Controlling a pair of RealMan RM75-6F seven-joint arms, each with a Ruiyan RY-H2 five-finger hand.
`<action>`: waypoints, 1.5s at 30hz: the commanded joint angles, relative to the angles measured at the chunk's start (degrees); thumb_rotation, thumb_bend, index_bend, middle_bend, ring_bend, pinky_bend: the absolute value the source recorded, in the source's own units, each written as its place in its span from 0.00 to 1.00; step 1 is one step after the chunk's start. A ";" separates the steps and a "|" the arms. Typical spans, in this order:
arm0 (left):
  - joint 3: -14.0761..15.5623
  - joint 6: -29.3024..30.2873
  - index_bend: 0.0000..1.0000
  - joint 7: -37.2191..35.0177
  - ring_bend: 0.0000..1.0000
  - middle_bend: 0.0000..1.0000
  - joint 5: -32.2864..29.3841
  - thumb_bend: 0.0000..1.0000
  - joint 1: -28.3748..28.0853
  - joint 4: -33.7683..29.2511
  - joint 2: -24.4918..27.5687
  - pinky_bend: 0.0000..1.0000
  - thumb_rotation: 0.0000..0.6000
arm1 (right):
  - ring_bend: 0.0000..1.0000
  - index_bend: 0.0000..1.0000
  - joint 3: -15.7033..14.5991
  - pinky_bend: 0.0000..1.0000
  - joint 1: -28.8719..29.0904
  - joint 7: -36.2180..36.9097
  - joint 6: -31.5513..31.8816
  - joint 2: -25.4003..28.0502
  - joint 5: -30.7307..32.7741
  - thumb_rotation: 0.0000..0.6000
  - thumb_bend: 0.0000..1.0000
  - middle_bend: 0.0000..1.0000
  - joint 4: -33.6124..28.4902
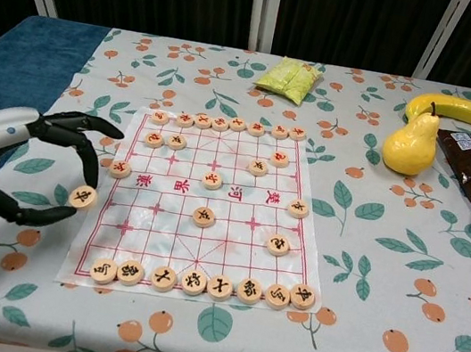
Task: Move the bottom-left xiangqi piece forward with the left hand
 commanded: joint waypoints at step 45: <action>-3.22 -3.62 0.49 -6.28 0.00 0.10 -3.87 0.31 -5.75 19.01 -9.99 0.00 1.00 | 0.00 0.00 0.27 0.00 -0.42 -1.50 1.32 2.59 -0.05 1.00 0.14 0.00 -3.81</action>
